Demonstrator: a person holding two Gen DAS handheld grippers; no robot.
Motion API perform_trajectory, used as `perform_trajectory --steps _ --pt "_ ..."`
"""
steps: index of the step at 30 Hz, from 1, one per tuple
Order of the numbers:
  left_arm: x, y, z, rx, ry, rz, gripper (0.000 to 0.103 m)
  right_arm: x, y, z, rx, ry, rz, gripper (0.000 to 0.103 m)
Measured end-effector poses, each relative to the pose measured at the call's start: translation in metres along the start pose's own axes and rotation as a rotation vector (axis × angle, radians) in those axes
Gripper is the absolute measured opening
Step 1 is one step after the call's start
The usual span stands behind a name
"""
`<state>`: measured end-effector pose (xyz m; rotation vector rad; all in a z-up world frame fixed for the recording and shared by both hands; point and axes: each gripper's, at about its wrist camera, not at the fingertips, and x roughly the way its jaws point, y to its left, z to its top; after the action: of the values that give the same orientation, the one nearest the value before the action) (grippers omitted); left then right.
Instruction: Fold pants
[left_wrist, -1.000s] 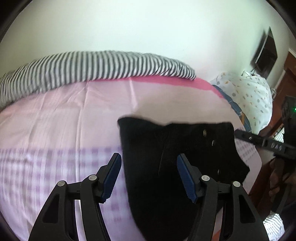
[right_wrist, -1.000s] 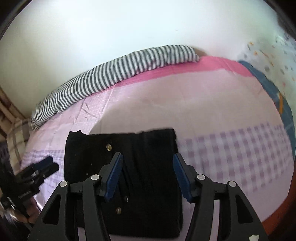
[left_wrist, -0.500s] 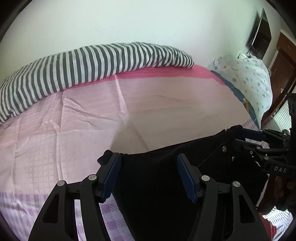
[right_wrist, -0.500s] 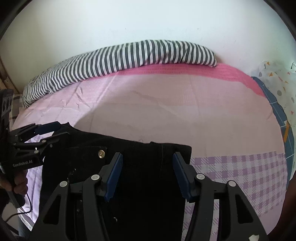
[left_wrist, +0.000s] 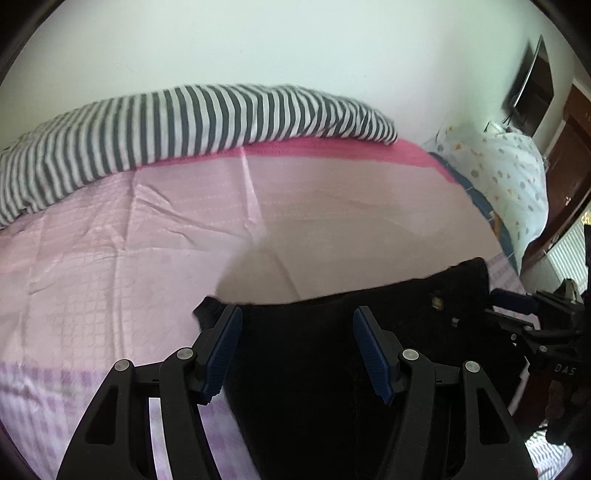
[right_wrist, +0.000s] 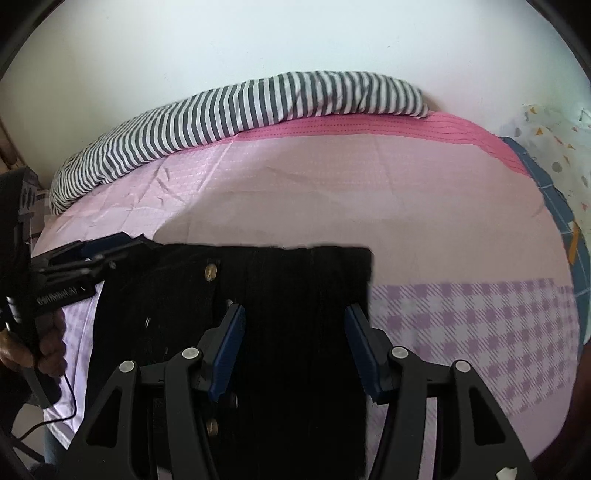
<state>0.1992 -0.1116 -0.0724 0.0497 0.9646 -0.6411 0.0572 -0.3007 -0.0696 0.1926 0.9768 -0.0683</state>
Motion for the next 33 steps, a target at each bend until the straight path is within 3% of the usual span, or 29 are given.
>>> perform_trajectory --steps 7,11,16,19,22,27,29,33 --pt "-0.046 -0.028 -0.041 0.110 -0.014 -0.023 0.063 -0.017 -0.018 -0.051 0.038 0.081 -0.040 0.053" --pt "-0.051 -0.051 -0.071 0.178 0.050 -0.076 0.063 -0.017 -0.031 -0.070 0.124 0.103 -0.010 0.052" --pt "-0.041 -0.063 -0.101 0.182 0.152 -0.090 0.063 -0.018 -0.032 -0.076 0.132 0.110 -0.005 0.052" --pt "-0.041 -0.066 -0.110 0.199 0.145 -0.073 0.063 -0.016 -0.043 -0.078 0.189 0.110 0.055 0.053" --pt "-0.046 -0.060 -0.106 0.134 0.150 -0.102 0.063 -0.013 -0.063 -0.080 0.262 0.114 0.177 0.059" --pt "-0.058 -0.022 -0.098 -0.085 0.121 -0.178 0.063 -0.003 -0.098 -0.084 0.391 0.140 0.408 0.059" --pt "-0.055 -0.003 -0.097 -0.177 0.138 -0.198 0.063 0.002 -0.104 -0.085 0.406 0.149 0.462 0.059" --pt "-0.049 0.014 -0.098 -0.265 0.162 -0.216 0.063 0.011 -0.115 -0.083 0.422 0.173 0.525 0.060"
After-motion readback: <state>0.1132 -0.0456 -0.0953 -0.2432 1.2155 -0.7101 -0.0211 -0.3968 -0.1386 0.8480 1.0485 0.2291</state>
